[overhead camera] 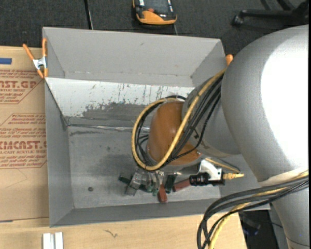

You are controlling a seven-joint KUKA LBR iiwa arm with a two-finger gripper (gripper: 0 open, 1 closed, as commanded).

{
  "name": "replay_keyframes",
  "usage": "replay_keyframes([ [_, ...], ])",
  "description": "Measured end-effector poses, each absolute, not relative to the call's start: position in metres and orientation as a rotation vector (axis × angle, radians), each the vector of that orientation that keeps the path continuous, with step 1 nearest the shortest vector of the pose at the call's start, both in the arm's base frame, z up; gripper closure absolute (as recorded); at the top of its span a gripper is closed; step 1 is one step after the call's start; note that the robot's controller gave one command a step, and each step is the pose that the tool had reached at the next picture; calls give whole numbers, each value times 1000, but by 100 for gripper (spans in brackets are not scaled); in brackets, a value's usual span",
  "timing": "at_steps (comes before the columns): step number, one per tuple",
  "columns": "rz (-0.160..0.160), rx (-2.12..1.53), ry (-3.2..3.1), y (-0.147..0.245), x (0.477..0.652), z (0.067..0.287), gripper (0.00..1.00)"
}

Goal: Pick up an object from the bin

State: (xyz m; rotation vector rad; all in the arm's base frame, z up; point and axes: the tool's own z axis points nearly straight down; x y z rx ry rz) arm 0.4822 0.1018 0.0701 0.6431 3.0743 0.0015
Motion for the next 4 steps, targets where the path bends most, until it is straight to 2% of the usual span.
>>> replay_keyframes([
  [1,-1,644,3078,102,481,73,100],
  [2,-7,645,3086,101,478,93,100],
  [3,1,642,3074,102,481,153,100],
  [4,0,642,3076,102,480,152,100],
])
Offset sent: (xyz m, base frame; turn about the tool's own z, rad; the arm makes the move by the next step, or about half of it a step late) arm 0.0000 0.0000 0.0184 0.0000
